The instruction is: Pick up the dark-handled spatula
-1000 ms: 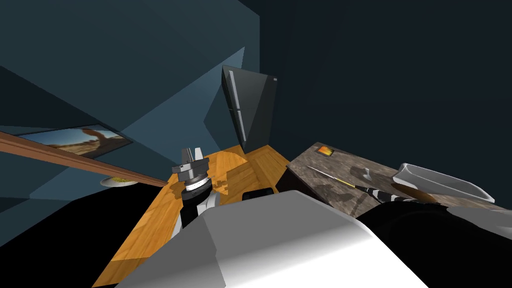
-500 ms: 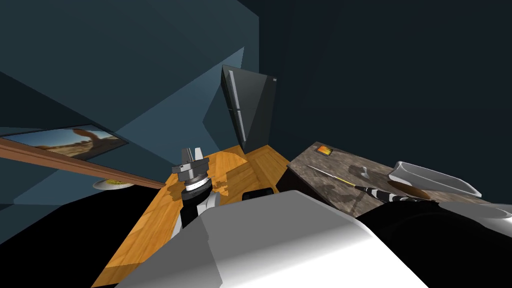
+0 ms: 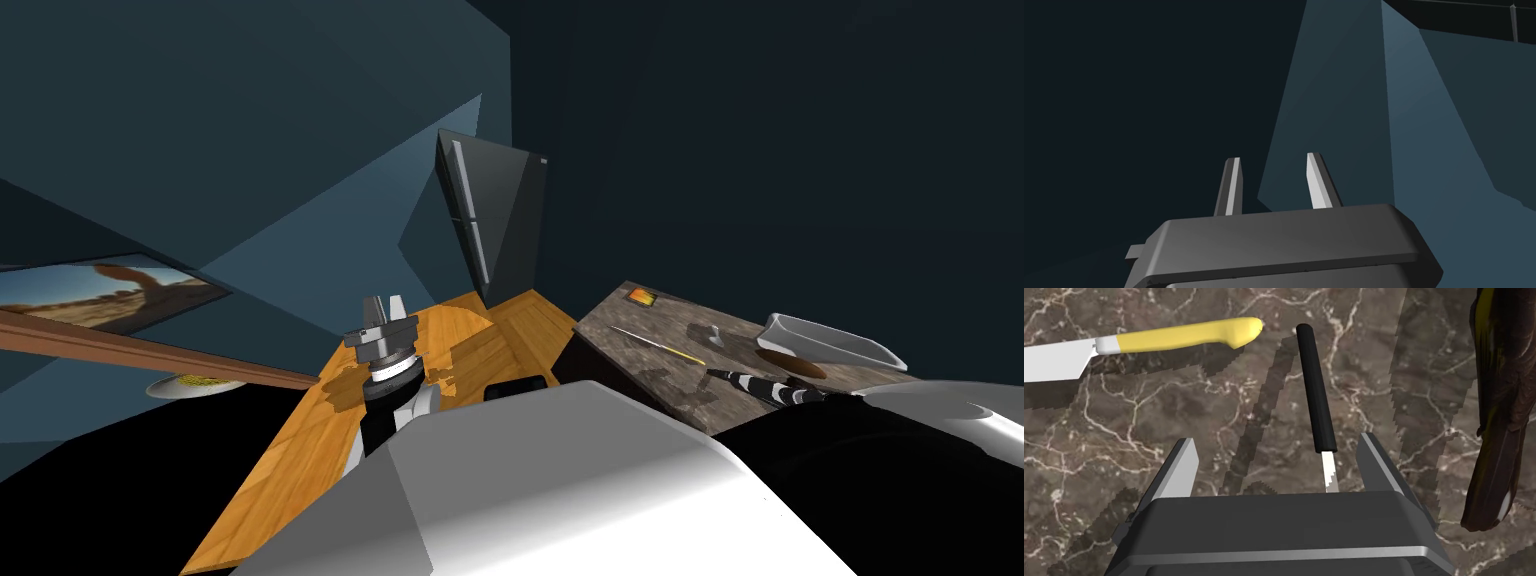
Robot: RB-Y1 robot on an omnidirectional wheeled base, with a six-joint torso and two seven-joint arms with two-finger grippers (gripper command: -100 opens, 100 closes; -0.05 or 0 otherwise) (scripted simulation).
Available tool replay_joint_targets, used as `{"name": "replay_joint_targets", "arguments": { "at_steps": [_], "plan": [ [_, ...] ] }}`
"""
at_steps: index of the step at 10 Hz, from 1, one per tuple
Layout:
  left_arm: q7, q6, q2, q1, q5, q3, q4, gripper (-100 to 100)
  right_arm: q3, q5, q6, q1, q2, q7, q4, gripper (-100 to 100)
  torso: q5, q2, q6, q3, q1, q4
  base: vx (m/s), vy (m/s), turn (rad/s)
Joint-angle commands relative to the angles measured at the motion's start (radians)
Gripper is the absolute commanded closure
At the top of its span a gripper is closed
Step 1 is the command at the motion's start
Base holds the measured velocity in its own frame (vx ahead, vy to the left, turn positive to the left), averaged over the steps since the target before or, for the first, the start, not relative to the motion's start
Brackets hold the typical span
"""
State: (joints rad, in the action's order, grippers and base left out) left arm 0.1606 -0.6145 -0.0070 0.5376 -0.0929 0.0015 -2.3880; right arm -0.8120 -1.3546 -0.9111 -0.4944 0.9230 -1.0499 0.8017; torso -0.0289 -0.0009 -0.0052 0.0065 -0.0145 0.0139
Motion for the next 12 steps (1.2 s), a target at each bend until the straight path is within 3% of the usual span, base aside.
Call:
{"name": "replay_joint_targets", "arguments": {
  "at_steps": [1,3,4,5,7,10,11,12],
  "plan": [
    [0.0,0.0,0.0,0.0,0.0,0.0,0.0,0,-0.001,0.05,-0.012,0.018,0.0,0.007,-0.02,-100,0.0,0.0,0.0,0.0,0.0,0.0,-0.002,-0.004,0.023],
    [0.0,0.0,0.0,0.0,0.0,0.0,0.0,0,-0.001,0.098,-0.012,0.018,0.0,0.007,-0.02,-100,-0.002,0.0,0.002,0.0,-0.004,0.0,0.001,-0.004,-0.001],
    [0.0,0.0,0.0,0.0,0.0,0.0,0.0,0,-0.053,0.134,-0.063,0.064,0.007,-0.047,-0.063,-100,-0.002,0.001,0.002,0.0,-0.004,0.0,0.004,0.053,-0.286],
    [0.0,0.0,0.0,0.0,0.0,0.0,0.0,0,-0.08,0.163,-0.085,0.093,0.007,-0.068,-0.087,-100,-0.003,0.002,0.005,0.001,-0.001,0.0,-0.004,0.094,-0.154],
    [0.0,0.0,0.0,0.0,0.0,0.0,0.0,0,-0.081,0.227,-0.122,0.147,0.007,-0.068,-0.13,-100,-0.008,0.003,0.003,0.001,0.0,0.0,-0.006,0.039,0.016],
    [0.0,0.0,0.0,0.0,0.0,0.0,0.0,0,-0.081,0.303,-0.122,0.147,0.007,-0.068,-0.136,-100,-0.011,0.001,0.002,0.0,-0.006,0.0,0.004,-0.004,0.005],
    [0.0,0.0,0.0,0.0,0.0,0.0,0.0,0,-0.081,0.288,-0.123,0.146,0.007,-0.068,-0.136,-100,-0.011,0.001,0.002,0.0,-0.006,0.0,0.0,0.0,0.0],
    [0.0,0.0,0.0,0.0,0.0,0.0,0.0,0,-0.081,0.291,-0.122,0.147,0.008,-0.067,-0.137,100,-0.011,0.001,0.002,0.0,-0.006,0.0,0.0,0.0,0.0]
  ]
}}
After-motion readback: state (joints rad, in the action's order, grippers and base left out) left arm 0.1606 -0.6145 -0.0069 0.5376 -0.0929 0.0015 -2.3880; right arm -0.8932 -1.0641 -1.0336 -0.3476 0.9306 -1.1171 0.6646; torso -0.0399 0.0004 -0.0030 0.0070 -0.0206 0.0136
